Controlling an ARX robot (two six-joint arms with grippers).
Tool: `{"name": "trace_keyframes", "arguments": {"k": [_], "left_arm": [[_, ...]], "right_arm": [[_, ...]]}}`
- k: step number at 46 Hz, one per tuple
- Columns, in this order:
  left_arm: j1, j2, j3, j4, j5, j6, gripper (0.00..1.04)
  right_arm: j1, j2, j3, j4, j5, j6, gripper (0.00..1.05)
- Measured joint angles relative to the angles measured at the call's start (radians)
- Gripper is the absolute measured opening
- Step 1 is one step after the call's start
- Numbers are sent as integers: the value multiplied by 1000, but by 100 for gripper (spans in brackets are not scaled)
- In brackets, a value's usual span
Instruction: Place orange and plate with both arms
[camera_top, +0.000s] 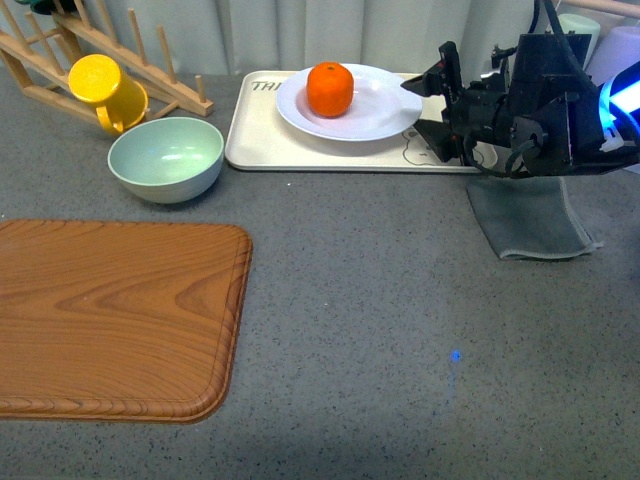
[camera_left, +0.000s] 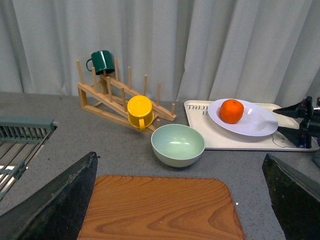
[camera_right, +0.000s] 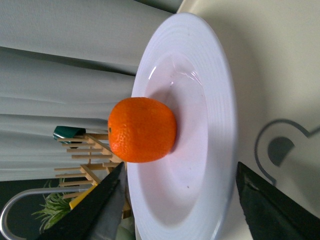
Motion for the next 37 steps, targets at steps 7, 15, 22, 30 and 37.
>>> {"name": "trace_keyframes", "arguments": {"k": [7,15,22,30,37], "left_arm": [[0,0,0,0,0,0,98],[0,0,0,0,0,0,98],[0,0,0,0,0,0,98],[0,0,0,0,0,0,98],[0,0,0,0,0,0,98]], "right_arm": [[0,-97,-159,40,14,-10,88],[0,-268,-401,104,52,-46,96],[8,-389,-555,84,119,-127,96],[25,-577,-798,104,216,-278,96],[34,-738,-1009,159,271,-368,96]]}}
